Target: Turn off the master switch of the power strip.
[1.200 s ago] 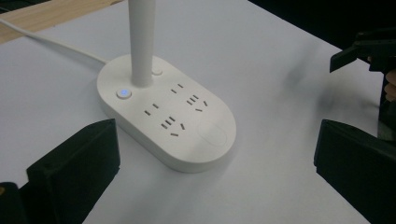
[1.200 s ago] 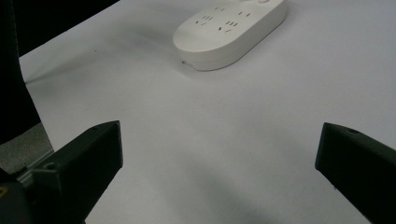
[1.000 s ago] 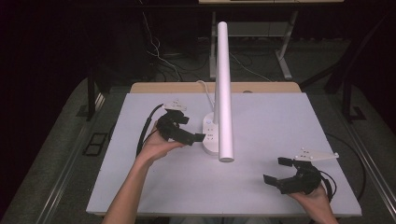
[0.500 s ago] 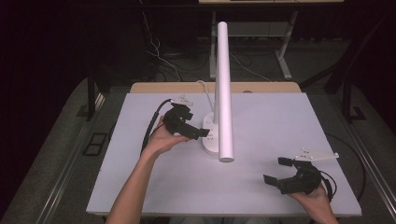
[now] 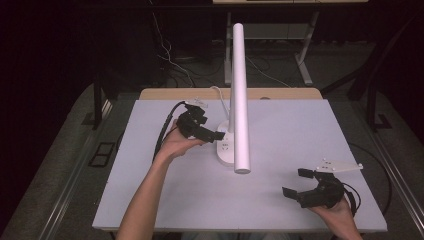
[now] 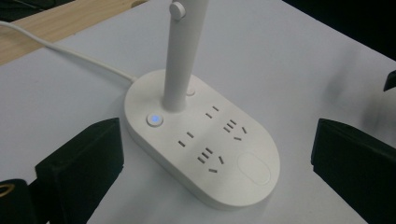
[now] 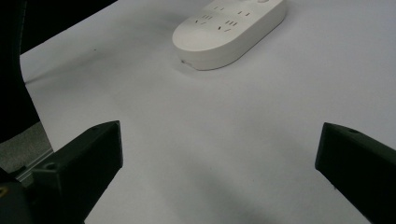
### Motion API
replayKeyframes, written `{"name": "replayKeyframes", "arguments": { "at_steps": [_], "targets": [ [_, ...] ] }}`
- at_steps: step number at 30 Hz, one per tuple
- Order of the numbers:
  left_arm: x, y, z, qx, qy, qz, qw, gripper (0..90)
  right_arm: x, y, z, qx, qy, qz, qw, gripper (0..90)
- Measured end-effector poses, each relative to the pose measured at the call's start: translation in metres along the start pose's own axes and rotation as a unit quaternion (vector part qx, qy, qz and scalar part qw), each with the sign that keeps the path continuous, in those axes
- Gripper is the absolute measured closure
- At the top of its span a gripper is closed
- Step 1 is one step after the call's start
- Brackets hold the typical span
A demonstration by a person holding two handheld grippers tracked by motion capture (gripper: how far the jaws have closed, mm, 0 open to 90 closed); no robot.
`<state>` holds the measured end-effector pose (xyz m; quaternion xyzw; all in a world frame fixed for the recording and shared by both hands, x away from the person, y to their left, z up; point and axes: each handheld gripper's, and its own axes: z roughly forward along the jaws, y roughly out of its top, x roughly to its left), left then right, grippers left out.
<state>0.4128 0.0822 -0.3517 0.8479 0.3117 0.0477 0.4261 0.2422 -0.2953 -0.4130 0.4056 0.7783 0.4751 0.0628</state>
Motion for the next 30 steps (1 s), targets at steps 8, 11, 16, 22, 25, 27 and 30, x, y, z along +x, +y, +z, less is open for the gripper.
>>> {"name": "replayKeyframes", "arguments": {
  "at_steps": [8,11,16,22,25,27,30],
  "targets": [
    [0.011,0.005,0.007,-0.001,0.003,-0.012,0.9999,3.7,-0.001,0.0,-0.001,0.0,0.0,0.003,1.0,0.2],
    [0.014,0.006,0.011,0.001,0.005,-0.016,0.9999,4.0,-0.002,-0.001,-0.001,-0.001,0.0,0.002,1.0,0.3],
    [0.02,0.007,0.016,-0.001,0.005,-0.024,0.9997,5.5,-0.002,-0.001,-0.002,-0.001,-0.001,0.001,1.0,0.3],
    [0.025,0.006,0.025,-0.001,0.007,-0.027,0.9996,7.6,-0.002,-0.001,-0.002,0.0,-0.001,0.001,1.0,0.2],
    [0.027,0.005,0.028,-0.005,0.01,-0.032,0.9994,9.8,-0.002,-0.001,-0.002,0.0,-0.001,0.0,1.0,0.3],
    [0.028,0.004,0.03,-0.013,0.013,-0.038,0.9991,11.7,-0.003,-0.001,-0.002,0.0,-0.001,0.0,1.0,0.3],
    [0.03,0.004,0.033,-0.023,0.013,-0.046,0.9986,14.8,-0.003,-0.001,-0.002,0.002,0.0,0.0,1.0,0.3]
  ]
}}
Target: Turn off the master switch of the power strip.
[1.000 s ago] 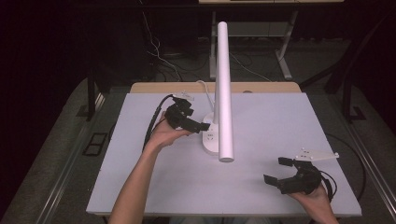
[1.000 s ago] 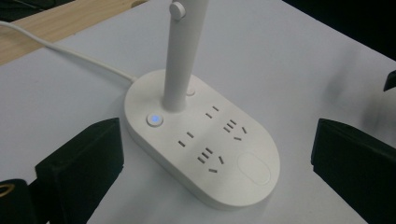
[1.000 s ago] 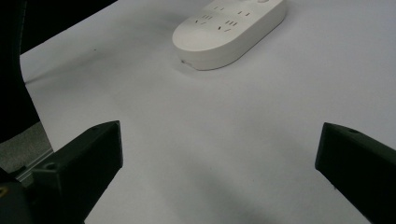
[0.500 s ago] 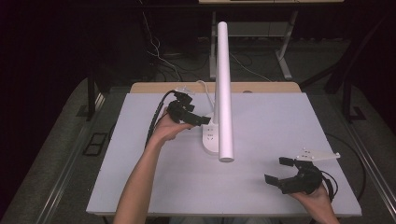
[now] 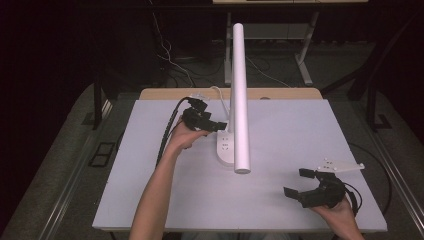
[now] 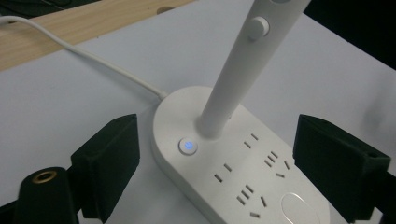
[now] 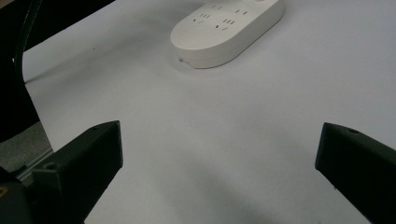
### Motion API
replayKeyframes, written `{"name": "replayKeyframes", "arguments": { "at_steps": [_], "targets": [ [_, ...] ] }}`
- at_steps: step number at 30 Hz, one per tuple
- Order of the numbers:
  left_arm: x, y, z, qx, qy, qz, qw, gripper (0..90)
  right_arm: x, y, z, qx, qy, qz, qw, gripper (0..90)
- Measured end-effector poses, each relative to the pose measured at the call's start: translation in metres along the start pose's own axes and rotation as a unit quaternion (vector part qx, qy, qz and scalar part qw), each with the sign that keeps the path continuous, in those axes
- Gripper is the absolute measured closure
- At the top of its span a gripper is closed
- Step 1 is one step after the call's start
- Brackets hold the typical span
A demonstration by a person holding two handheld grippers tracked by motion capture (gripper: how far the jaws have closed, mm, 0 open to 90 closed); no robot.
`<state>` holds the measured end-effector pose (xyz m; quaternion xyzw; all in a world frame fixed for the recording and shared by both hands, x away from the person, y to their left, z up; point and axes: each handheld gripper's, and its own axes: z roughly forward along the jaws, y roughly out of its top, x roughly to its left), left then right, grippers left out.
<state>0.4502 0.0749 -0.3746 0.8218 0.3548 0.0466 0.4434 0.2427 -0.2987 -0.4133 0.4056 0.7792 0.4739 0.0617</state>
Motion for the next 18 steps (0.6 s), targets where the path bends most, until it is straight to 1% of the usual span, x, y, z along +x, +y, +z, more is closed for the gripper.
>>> {"name": "replayKeyframes", "arguments": {
  "at_steps": [1,3,8,11,12,13,14,16,18],
  "targets": [
    [0.001,0.0,0.001,0.001,0.0,-0.002,1.0,15.3,0.0,0.0,0.0,0.001,0.0,0.001,1.0,0.3],
    [0.003,-0.001,0.003,-0.004,-0.003,-0.015,0.9999,17.1,0.0,0.0,0.0,0.001,0.001,-0.001,1.0,0.3],
    [0.007,-0.003,0.009,-0.001,-0.015,-0.03,0.9994,23.9,0.0,0.0,0.0,0.003,0.001,-0.001,1.0,0.3],
    [0.009,-0.004,0.013,-0.006,-0.021,-0.038,0.999,28.7,0.0,0.0,0.0,0.003,0.001,-0.001,1.0,0.3],
    [0.011,-0.005,0.013,0.003,-0.021,-0.029,0.9994,32.3,0.0,0.0,0.0,0.003,0.001,-0.001,1.0,0.3],
    [0.011,-0.005,0.014,-0.002,-0.025,-0.037,0.999,36.4,0.0,0.0,0.0,0.003,0.001,-0.001,1.0,0.3],
    [0.011,-0.006,0.015,-0.005,-0.026,-0.04,0.9989,40.0,0.0,0.0,0.0,0.004,0.001,-0.001,1.0,0.3],
    [0.013,-0.006,0.015,-0.002,-0.028,-0.037,0.9989,46.2,0.0,0.0,0.0,0.004,0.001,-0.001,1.0,0.3],
    [0.013,-0.007,0.016,-0.005,-0.023,-0.04,0.9989,51.1,0.0,0.0,0.0,0.004,0.001,-0.002,1.0,0.3]
  ]
}}
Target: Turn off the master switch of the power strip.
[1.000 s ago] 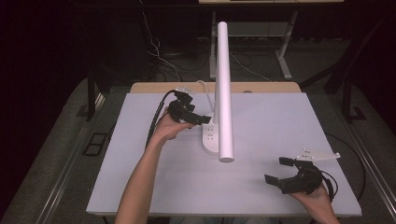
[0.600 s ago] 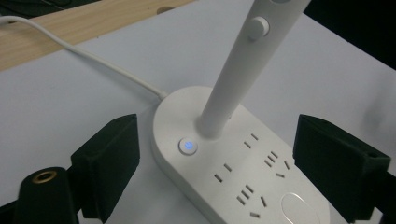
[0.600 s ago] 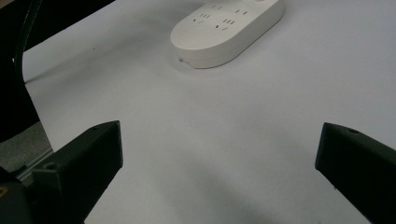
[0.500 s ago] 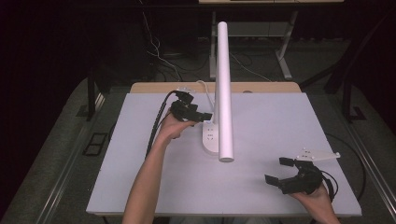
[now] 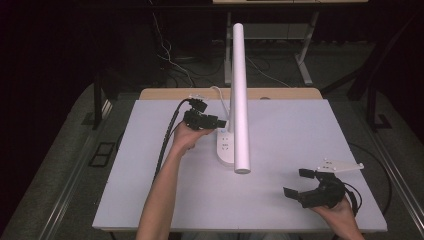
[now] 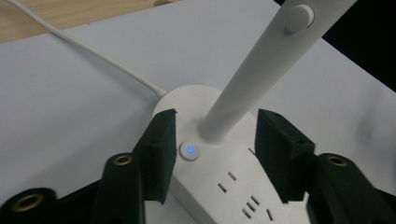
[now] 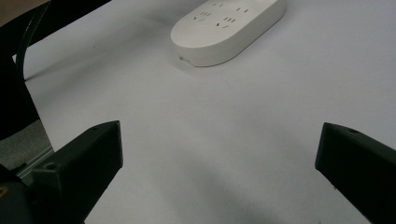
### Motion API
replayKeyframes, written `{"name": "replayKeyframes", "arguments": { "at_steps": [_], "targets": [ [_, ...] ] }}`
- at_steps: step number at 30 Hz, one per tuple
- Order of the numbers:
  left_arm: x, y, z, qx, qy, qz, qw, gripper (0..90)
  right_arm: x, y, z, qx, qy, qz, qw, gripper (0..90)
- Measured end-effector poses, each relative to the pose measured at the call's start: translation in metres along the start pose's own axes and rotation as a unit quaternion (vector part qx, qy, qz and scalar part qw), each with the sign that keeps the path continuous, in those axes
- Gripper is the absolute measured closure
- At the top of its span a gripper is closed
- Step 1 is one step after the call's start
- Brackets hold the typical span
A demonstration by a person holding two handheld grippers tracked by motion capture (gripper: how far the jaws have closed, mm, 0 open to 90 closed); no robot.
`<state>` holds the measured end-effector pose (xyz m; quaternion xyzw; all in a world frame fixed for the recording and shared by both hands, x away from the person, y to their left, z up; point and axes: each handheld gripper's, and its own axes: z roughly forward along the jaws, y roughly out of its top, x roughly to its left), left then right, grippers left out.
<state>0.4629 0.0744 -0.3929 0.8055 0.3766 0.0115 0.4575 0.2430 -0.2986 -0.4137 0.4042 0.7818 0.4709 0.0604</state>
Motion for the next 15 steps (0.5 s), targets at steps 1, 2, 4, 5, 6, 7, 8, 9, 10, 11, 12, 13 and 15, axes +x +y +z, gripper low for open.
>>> {"name": "replayKeyframes", "arguments": {
  "at_steps": [1,2,4,5,6,7,8,9,10,11,12,13,15],
  "targets": [
    [-0.0002,-0.0002,0.0005,-0.002,0.002,0.0,1.0,53.4,0.0,0.0,0.0,0.0,0.0,0.0,1.0,0.3],
    [-0.0003,-0.0003,0.0008,-0.003,0.004,0.001,1.0,55.8,-0.0001,-0.0001,0.0,0.001,0.0,-0.001,1.0,0.3],
    [-0.0007,-0.0004,0.0018,-0.008,0.006,-0.002,1.0,60.9,0.0,-0.0003,-0.0001,0.001,0.0,0.001,1.0,0.3],
    [0.0,-0.0002,0.0023,-0.01,0.009,0.003,0.9999,63.5,0.0,-0.0004,-0.0002,0.001,0.0,0.002,1.0,0.3],
    [-0.0001,-0.0001,0.0024,-0.011,0.013,0.002,0.9999,66.2,-0.0003,-0.0004,-0.0002,0.002,0.0,0.002,1.0,0.3],
    [0.0003,-0.0002,0.0026,-0.013,0.014,0.0,0.9998,69.2,-0.0004,-0.0004,-0.0001,0.001,0.0,0.002,1.0,0.3],
    [0.0007,-0.0002,0.003,-0.016,0.014,-0.004,0.9998,72.5,-0.0004,-0.0005,-0.0002,0.001,0.0,0.002,1.0,0.3],
    [0.001,-0.0003,0.0034,-0.019,0.014,-0.006,0.9997,75.8,-0.0004,-0.0005,-0.0005,0.001,-0.001,0.002,1.0,0.3],
    [0.0013,-0.0003,0.0039,-0.02,0.017,-0.007,0.9996,78.9,-0.0004,-0.0005,-0.0006,0.001,-0.001,0.001,1.0,0.3],
    [0.0014,-0.0004,0.0046,-0.021,0.018,-0.011,0.9996,82.0,-0.0006,-0.0006,-0.0008,0.001,-0.001,0.001,1.0,0.3],
    [0.0016,-0.0007,0.0055,-0.023,0.019,-0.014,0.9995,85.1,-0.0008,-0.0006,-0.0009,0.001,-0.001,0.001,1.0,0.3],
    [0.0016,-0.0008,0.0064,-0.024,0.019,-0.018,0.9994,87.6,-0.001,-0.0006,-0.001,0.0,-0.001,0.001,1.0,0.3],
    [0.0031,-0.0014,0.0081,-0.022,0.022,-0.017,0.9994,89.7,-0.0013,-0.0007,-0.001,0.0,-0.001,0.001,1.0,0.3]
  ]
}}
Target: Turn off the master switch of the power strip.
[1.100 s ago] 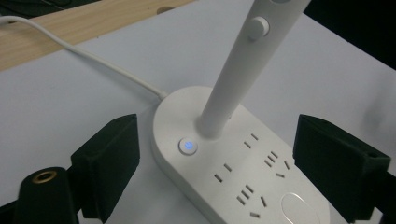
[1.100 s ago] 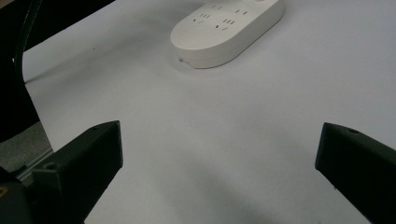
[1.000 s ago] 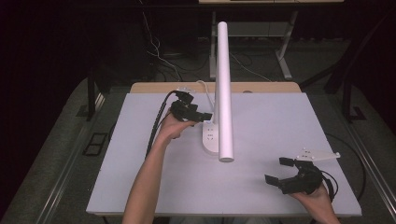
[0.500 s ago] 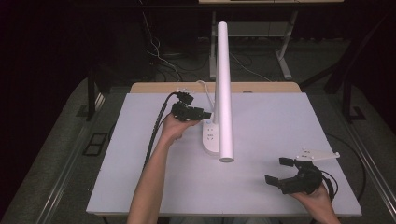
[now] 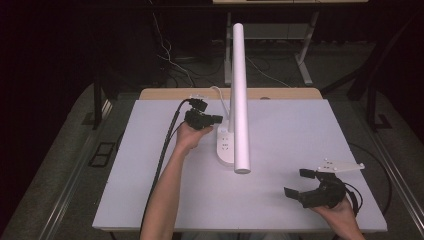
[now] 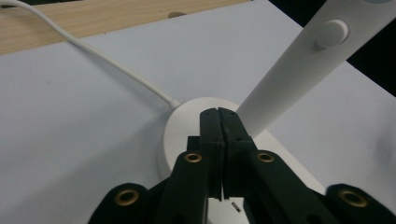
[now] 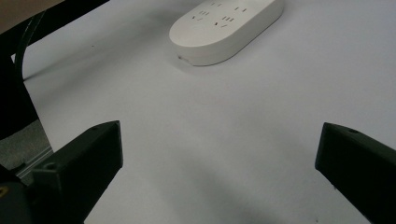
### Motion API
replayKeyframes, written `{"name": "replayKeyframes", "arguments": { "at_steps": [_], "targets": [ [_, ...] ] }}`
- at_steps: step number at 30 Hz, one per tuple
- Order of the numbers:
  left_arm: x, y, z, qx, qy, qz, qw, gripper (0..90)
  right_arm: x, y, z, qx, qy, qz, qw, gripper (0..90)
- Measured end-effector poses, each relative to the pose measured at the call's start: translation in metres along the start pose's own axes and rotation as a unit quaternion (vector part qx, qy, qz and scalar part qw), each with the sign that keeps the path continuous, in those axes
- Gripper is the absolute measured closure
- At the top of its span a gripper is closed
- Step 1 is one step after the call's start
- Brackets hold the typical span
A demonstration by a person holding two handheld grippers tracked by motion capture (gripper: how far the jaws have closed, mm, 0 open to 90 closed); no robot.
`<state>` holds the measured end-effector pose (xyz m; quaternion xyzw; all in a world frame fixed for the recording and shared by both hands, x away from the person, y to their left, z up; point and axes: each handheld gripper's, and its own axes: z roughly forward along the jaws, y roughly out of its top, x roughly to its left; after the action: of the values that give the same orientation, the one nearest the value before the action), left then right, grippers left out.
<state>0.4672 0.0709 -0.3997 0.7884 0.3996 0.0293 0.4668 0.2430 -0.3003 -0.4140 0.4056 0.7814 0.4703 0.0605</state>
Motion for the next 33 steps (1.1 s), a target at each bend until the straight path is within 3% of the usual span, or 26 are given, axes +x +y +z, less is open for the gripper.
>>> {"name": "replayKeyframes", "arguments": {
  "at_steps": [8,15,25,29,33],
  "targets": [
    [0.002,-0.004,0.01,-0.003,0.011,-0.015,0.9998,90.0,0.0,0.0,0.0,0.002,0.0,0.002,1.0,0.3],
    [0.003,-0.006,0.015,0.004,0.02,-0.014,0.9997,90.0,-0.001,-0.001,0.001,0.002,-0.001,0.003,1.0,0.3],
    [0.002,-0.011,0.023,0.025,0.01,-0.017,0.9995,90.0,-0.001,-0.001,0.001,0.006,-0.001,0.002,1.0,0.3],
    [0.0,-0.013,0.025,0.038,0.012,-0.008,0.9992,90.0,-0.001,-0.001,0.002,0.006,-0.002,0.003,1.0,0.3],
    [-0.001,-0.015,0.028,0.034,0.009,-0.019,0.9992,90.0,-0.001,-0.001,0.002,0.007,-0.003,0.001,1.0,0.3]
  ]
}}
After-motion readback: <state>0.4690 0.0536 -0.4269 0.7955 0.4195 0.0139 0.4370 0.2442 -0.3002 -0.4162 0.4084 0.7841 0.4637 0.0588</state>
